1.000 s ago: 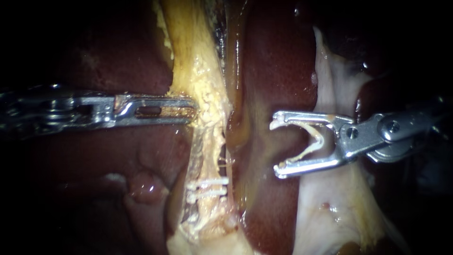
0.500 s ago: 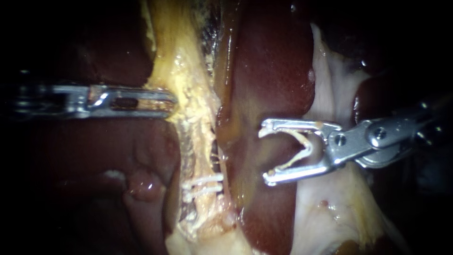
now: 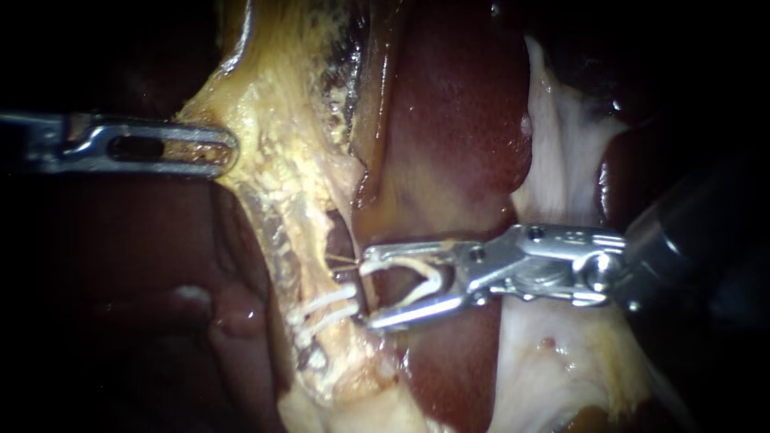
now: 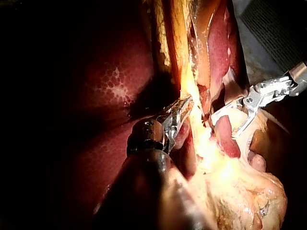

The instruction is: Clipping third clip left tube

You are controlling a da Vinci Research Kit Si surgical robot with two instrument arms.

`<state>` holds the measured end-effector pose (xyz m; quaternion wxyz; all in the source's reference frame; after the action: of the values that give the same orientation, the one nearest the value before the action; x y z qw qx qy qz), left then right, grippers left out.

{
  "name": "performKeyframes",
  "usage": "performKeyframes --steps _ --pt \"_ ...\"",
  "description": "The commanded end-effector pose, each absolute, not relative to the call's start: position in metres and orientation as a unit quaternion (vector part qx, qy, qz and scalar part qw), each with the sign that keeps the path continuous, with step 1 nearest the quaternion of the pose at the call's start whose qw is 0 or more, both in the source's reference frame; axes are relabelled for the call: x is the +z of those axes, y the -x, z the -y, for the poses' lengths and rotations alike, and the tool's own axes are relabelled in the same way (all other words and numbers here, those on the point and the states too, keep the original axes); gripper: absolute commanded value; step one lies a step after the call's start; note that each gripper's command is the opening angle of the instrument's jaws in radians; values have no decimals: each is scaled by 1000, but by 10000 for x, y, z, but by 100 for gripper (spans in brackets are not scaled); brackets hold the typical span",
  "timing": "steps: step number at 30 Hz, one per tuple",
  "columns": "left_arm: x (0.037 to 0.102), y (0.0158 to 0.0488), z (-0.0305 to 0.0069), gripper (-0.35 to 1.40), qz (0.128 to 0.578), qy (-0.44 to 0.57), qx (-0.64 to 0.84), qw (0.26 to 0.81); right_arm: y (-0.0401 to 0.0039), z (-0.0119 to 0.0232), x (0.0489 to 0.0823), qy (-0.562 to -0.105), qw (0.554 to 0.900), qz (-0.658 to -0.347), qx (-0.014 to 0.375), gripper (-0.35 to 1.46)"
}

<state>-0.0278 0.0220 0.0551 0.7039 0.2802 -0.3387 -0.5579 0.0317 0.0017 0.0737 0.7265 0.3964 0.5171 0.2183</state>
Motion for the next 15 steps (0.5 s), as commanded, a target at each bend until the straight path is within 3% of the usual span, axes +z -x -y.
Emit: performKeyframes --steps 1,12,15 --pt "550 278 -219 -35 338 -280 -558 704 -320 -19 744 -399 726 -516 218 57" --pt "547 278 -217 -35 339 -278 -557 705 -343 -31 787 -407 726 -510 219 56" --pt "547 277 -217 -35 339 -278 -557 705 -345 -33 787 -424 708 -517 228 57"
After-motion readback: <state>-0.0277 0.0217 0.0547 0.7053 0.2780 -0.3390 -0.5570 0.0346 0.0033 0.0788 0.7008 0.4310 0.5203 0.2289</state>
